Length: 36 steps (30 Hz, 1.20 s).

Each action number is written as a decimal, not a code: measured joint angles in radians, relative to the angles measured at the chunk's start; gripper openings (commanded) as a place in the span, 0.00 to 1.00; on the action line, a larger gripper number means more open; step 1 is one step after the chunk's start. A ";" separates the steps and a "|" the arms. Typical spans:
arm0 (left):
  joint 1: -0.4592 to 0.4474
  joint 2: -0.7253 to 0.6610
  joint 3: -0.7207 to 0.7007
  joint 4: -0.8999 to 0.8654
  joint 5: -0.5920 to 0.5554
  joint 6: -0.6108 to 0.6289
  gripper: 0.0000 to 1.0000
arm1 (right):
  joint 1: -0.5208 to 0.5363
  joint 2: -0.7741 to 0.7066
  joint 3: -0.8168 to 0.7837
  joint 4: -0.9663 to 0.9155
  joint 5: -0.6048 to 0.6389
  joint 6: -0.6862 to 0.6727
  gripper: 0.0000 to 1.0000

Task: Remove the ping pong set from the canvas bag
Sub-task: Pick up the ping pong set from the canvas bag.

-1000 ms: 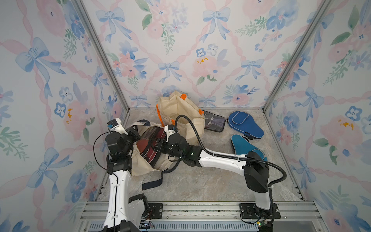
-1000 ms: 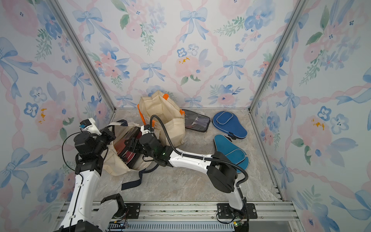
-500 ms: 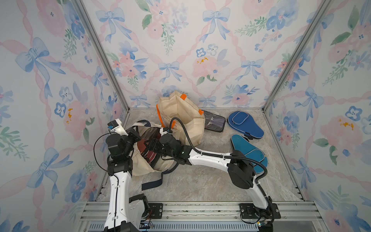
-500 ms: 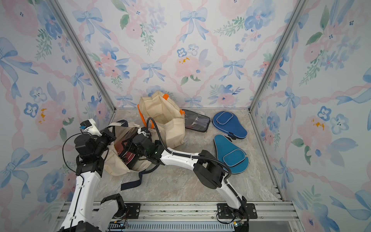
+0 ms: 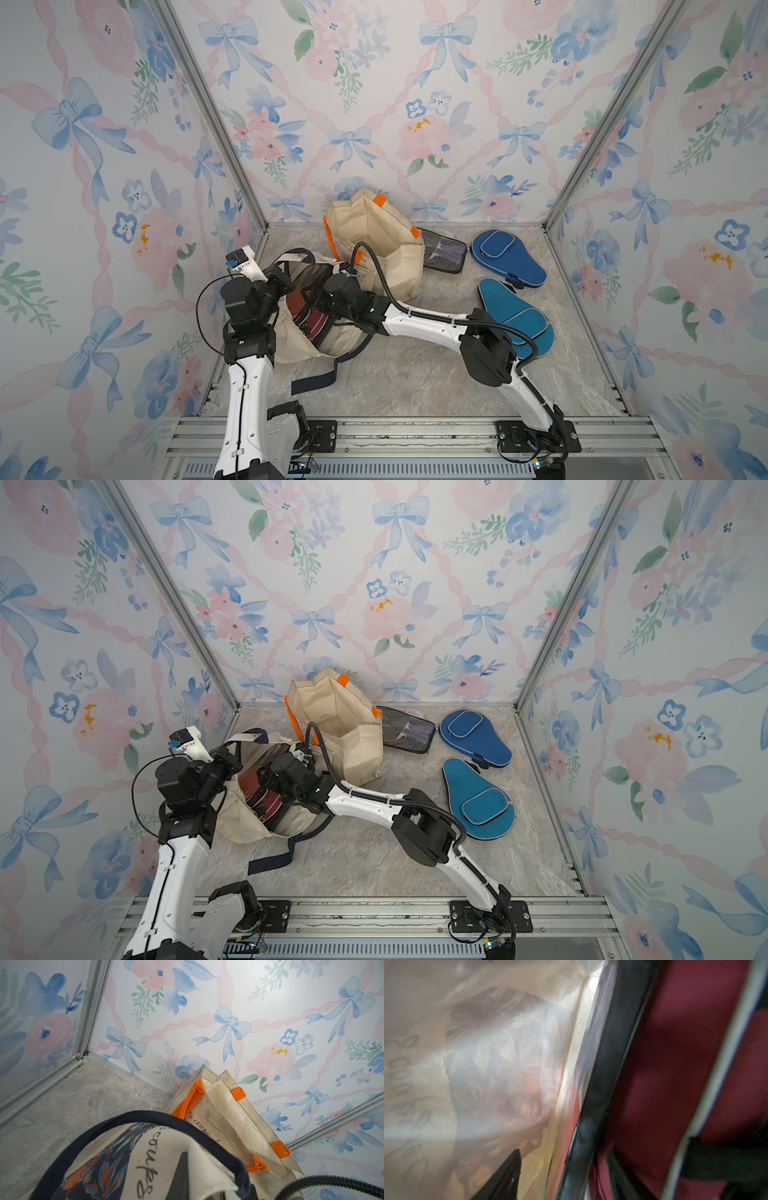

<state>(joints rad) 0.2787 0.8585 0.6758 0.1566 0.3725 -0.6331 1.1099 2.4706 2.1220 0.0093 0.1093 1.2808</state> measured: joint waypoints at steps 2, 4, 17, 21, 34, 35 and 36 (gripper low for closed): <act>-0.003 -0.001 -0.002 0.000 0.002 0.000 0.00 | -0.004 0.019 0.035 -0.015 0.007 0.010 0.63; -0.006 -0.003 -0.004 0.000 0.003 0.000 0.00 | -0.011 0.045 0.078 -0.032 0.015 0.018 0.62; -0.031 -0.006 -0.010 0.000 0.012 0.000 0.00 | -0.025 0.177 0.282 -0.145 0.066 0.055 0.60; -0.039 -0.006 -0.011 0.000 0.015 0.000 0.00 | -0.026 0.196 0.302 -0.148 0.091 0.054 0.53; -0.050 -0.006 -0.012 0.001 0.019 0.000 0.00 | -0.038 0.243 0.345 -0.125 0.140 -0.005 0.03; -0.050 -0.006 -0.012 0.002 0.018 0.000 0.00 | -0.038 0.243 0.333 -0.106 0.142 -0.012 0.00; -0.050 -0.006 -0.012 0.001 0.018 0.000 0.00 | -0.038 0.238 0.309 -0.079 0.143 -0.021 0.00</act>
<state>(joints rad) 0.2283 0.8524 0.6636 0.1577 0.3908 -0.6331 1.0721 2.7083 2.4313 -0.0696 0.2527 1.2598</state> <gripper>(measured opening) 0.071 0.030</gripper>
